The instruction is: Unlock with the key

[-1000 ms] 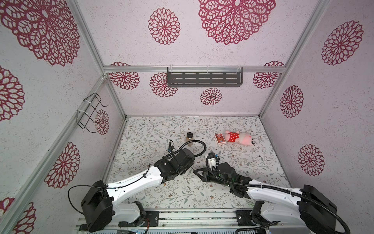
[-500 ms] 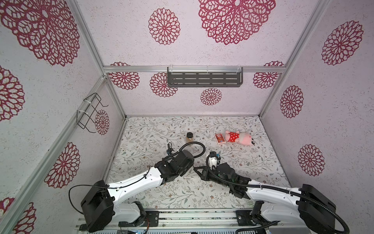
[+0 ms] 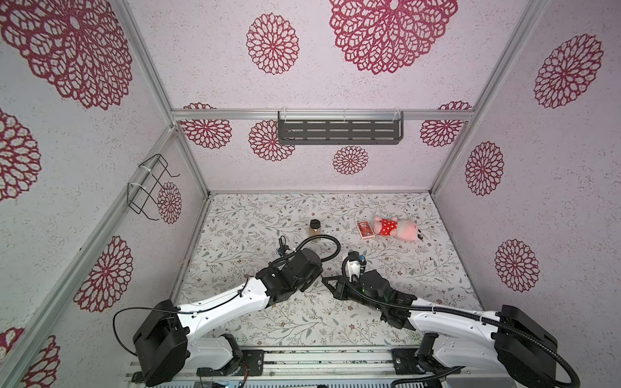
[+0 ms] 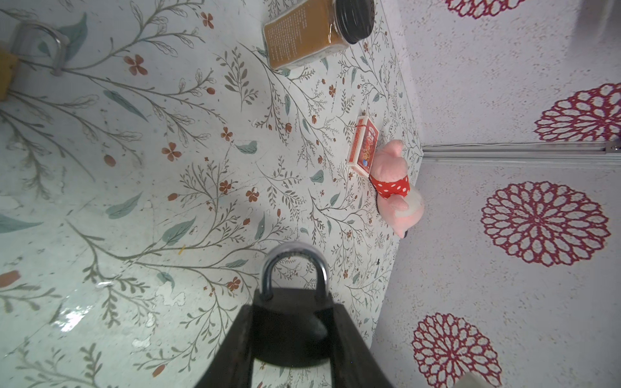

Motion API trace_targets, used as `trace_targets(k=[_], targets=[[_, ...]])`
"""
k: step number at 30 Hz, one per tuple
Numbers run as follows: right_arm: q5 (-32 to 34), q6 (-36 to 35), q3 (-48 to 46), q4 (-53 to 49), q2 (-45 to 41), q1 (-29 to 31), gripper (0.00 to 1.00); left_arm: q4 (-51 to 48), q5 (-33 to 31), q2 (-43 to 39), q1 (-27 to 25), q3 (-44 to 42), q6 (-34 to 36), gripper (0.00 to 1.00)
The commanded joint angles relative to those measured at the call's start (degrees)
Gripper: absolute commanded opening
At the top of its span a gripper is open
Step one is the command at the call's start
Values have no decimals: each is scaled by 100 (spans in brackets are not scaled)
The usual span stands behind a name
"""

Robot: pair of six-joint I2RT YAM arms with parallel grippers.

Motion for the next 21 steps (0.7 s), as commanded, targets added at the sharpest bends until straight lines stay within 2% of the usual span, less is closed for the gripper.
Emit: trace_targets(k=[1,21], targets=[[155,-195,250,-76,3,13,0,231,29,-159,49,-24,34,0],[210,-300,246,-321,-323,-102,0,205,177,67,-38,143,158,0]])
